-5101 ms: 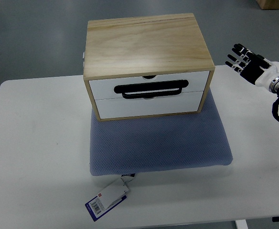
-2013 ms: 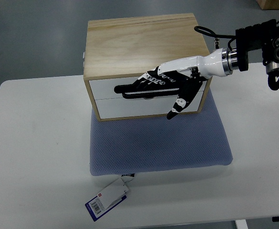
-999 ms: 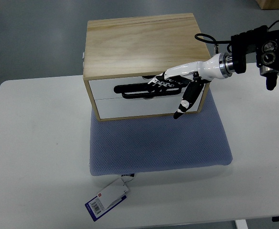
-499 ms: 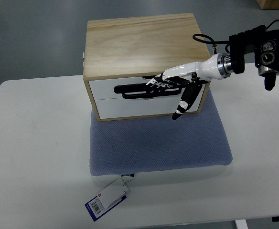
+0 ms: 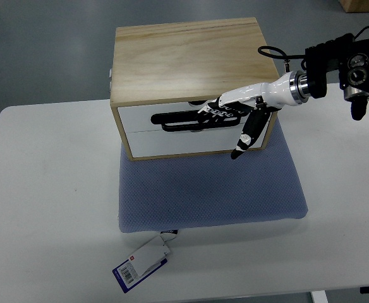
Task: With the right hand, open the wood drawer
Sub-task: 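Curl the right hand's fingers around the black handle, then pull the upper drawer toward the robot with the right hand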
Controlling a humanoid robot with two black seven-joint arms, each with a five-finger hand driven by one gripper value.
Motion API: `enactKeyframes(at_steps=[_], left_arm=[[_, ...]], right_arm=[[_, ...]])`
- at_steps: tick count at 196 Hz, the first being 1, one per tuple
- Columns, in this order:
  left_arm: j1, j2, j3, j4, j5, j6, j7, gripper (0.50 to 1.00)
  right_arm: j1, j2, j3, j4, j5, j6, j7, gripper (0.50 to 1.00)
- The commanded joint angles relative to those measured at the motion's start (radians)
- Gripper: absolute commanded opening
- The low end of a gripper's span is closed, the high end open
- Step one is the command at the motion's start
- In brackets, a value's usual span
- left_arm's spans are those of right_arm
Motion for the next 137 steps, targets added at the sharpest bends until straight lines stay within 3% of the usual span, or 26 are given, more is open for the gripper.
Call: enactKeyframes(at_steps=[1,137], left_arm=[[-0.001,0.000,0.000,0.001,0.000,0.000,0.000,1.000],[0.000,0.000,0.001,-0.001,0.000,0.000,0.000,1.000]], right_arm=[[0.000,-0.003,0.000,0.000,0.010,0.000,-0.010,0.954],[0.003,-0.049,-0.001,0.107,0.039,0.000,-0.028,0.954]])
